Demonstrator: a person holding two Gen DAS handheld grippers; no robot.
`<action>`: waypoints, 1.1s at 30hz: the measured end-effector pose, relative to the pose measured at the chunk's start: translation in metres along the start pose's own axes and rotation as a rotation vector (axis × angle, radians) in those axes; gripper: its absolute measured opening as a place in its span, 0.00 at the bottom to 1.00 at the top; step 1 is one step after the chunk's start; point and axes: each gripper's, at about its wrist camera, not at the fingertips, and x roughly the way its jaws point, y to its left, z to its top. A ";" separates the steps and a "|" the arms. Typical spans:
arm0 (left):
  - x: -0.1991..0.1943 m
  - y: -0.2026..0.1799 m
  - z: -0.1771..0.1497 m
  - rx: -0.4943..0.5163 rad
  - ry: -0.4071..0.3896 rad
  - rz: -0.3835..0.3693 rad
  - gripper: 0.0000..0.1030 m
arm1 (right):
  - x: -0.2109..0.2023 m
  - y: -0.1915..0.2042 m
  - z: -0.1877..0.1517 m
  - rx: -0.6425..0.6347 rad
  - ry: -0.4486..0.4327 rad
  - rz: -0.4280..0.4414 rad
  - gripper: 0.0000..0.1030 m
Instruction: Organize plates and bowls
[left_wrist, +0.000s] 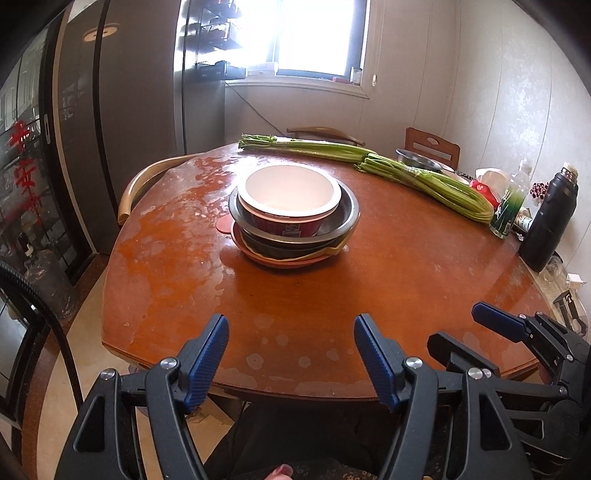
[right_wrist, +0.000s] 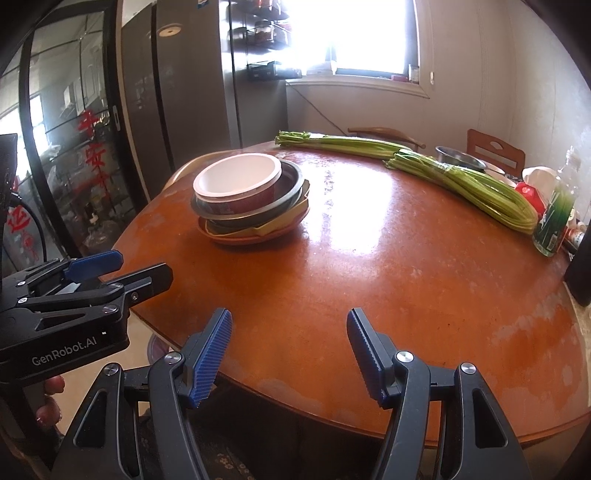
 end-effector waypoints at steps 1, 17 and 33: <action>0.000 0.000 -0.001 0.000 0.002 0.000 0.68 | 0.000 0.000 0.000 0.000 0.000 -0.002 0.65; 0.000 0.002 -0.001 -0.003 0.004 0.010 0.68 | -0.001 0.003 -0.001 -0.008 -0.001 -0.005 0.65; 0.001 0.003 -0.003 -0.004 0.012 0.020 0.68 | -0.003 0.004 -0.003 0.002 -0.002 -0.012 0.65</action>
